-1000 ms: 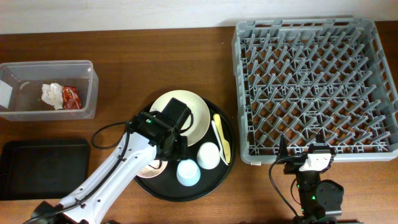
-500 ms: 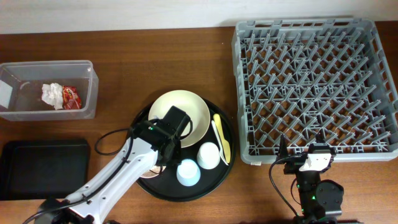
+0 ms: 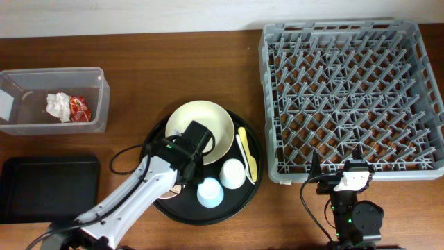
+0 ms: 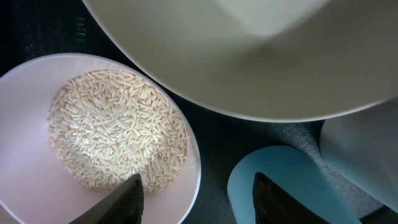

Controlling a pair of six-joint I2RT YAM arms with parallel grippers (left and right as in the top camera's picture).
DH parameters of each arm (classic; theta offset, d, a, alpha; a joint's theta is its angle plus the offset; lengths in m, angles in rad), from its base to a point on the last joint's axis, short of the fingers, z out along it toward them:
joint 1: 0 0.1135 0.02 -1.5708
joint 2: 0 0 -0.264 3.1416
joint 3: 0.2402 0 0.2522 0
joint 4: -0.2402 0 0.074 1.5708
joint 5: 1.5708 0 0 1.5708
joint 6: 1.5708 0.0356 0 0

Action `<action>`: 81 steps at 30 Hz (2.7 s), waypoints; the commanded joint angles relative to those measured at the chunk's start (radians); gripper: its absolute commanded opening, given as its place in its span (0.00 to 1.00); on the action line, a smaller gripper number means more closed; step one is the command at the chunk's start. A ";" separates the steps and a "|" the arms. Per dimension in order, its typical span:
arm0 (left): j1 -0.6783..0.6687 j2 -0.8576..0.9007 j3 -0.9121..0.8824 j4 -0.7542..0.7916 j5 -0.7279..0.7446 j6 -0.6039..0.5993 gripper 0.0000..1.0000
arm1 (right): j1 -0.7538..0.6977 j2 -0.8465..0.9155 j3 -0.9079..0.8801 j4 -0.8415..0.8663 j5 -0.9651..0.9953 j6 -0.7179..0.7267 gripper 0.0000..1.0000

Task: Sort waste into correct bins and load items into the dishwasher rack
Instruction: 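Lower the left gripper to the pink rice bowl and grasp its rim, then lift the pink bowl left and tip the rice onto the black tray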

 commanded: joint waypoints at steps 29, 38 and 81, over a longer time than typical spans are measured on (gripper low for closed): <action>-0.005 0.122 -0.061 0.050 -0.064 -0.006 0.38 | 0.006 -0.006 -0.005 -0.006 0.016 0.005 0.98; -0.004 0.122 -0.060 0.068 -0.064 0.033 0.28 | 0.006 -0.006 -0.005 -0.006 0.016 0.005 0.98; -0.004 0.122 -0.019 0.058 -0.030 0.197 0.05 | 0.006 -0.006 -0.005 -0.006 0.016 0.005 0.98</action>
